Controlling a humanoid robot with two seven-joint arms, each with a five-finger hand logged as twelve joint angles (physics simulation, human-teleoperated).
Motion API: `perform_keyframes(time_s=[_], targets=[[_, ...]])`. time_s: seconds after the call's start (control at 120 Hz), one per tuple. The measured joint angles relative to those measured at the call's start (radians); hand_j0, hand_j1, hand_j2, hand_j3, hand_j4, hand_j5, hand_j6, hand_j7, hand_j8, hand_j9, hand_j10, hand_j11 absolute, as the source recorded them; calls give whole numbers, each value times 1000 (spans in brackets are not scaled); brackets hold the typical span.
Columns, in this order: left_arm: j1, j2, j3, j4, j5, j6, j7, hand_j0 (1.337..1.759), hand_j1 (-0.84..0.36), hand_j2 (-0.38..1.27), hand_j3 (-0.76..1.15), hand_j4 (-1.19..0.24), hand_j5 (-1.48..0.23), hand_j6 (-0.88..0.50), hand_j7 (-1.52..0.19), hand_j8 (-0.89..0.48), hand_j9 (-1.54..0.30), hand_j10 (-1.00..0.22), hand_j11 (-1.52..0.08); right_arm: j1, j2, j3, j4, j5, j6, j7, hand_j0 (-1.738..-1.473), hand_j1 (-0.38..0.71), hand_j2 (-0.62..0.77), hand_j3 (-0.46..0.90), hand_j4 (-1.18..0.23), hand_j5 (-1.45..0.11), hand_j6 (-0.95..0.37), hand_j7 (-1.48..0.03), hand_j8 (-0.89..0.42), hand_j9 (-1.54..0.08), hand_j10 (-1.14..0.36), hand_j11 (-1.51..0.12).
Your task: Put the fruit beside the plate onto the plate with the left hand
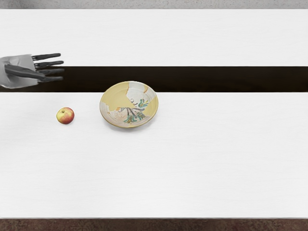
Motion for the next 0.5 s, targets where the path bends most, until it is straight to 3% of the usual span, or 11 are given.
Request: perform_keyframes(time_s=[0.117, 0.2, 0.392, 0.5], targets=[[-3, 0, 1, -8, 3, 0, 0, 1658, 328, 3, 0, -15, -22, -14, -21, -12, -21, -14, -20, 0, 0, 0, 0, 0, 0, 0, -1658, -349, 0, 0, 0, 0, 0, 0, 0, 0, 0, 0], [-9, 27, 3, -55, 34, 0, 0, 1658, 325, 3, 0, -17, -25, -16, -24, -15, -25, -16, -24, 0, 0, -1, 3, -2, 0, 0, -1658, -349, 0, 0, 0, 0, 0, 0, 0, 0, 0, 0], [-15, 93, -45, -374, 415, 0, 0, 1658, 318, 5, 0, -25, -34, -24, -33, -24, -34, -24, -33, -1, 0, -1, -1, -1, 0, 0, -1658, -349, 0, 0, 0, 0, 0, 0, 0, 0, 0, 0], [-34, 91, -83, -515, 700, 0, 0, 1658, 315, 6, 0, -28, -37, -28, -36, -27, -36, -28, -36, -1, 0, -1, -2, 0, 0, 0, -1658, -349, 0, 0, 0, 0, 0, 0, 0, 0, 0, 0]])
